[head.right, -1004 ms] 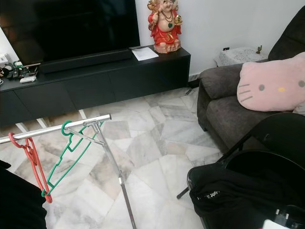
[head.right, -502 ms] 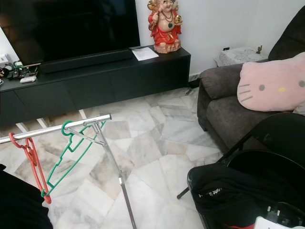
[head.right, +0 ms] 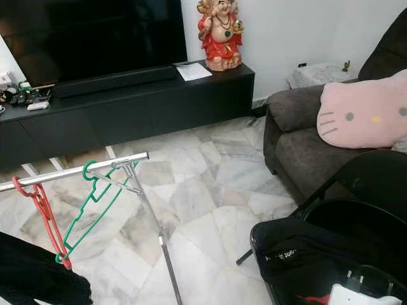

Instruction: Hang hanger

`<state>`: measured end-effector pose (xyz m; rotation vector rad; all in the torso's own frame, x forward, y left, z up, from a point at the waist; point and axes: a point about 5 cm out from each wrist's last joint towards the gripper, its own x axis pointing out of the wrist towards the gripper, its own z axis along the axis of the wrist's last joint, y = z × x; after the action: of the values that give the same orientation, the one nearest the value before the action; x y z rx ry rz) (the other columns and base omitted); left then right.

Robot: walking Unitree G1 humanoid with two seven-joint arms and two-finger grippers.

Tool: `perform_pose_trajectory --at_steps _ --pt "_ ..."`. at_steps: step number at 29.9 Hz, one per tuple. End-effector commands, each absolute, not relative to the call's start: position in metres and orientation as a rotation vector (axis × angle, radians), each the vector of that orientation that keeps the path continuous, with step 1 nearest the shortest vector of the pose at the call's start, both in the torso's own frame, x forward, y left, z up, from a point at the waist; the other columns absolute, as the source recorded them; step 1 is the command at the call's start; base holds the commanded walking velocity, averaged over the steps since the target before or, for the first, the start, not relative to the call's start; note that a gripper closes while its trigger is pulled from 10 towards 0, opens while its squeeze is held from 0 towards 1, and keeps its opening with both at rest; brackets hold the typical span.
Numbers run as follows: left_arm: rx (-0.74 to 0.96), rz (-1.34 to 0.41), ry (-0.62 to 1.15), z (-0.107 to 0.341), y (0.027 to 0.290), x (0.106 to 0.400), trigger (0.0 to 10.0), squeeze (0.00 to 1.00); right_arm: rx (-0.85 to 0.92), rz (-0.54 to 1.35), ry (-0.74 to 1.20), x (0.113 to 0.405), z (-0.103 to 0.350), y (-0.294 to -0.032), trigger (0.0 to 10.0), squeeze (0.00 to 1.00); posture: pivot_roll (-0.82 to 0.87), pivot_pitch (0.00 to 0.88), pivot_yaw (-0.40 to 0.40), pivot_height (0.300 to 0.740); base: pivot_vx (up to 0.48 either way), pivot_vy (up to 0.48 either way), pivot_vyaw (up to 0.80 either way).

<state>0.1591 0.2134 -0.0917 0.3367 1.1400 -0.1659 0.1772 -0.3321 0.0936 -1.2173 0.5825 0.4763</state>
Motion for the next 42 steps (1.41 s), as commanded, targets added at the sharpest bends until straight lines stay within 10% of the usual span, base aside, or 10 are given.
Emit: perform_pose_trajectory --at_steps 1,22,32,42 --pt "0.351 -0.153 1.159 -0.092 0.221 0.156 10.0 0.0 -1.206 0.472 0.516 0.184 0.1 -0.323 0.0 0.0 -0.17 0.049 0.103 0.74 0.0 0.0 0.0" --pt "0.337 -0.151 1.16 -0.092 0.219 0.156 10.0 0.0 -0.924 0.262 0.264 0.227 0.14 -0.293 0.0 0.0 -0.17 0.054 0.096 0.74 0.0 0.0 0.0" --pt "0.324 -0.143 1.156 -0.092 0.22 0.155 10.0 0.0 -0.098 -0.194 0.177 0.257 0.118 -0.247 0.0 0.0 -0.15 0.036 0.106 0.74 0.0 0.0 0.0" --pt "0.33 -0.138 1.155 -0.092 0.223 0.154 10.0 0.0 0.241 -0.515 0.302 0.249 0.085 -0.231 0.0 0.0 -0.14 0.014 0.114 0.74 0.0 0.0 0.0"
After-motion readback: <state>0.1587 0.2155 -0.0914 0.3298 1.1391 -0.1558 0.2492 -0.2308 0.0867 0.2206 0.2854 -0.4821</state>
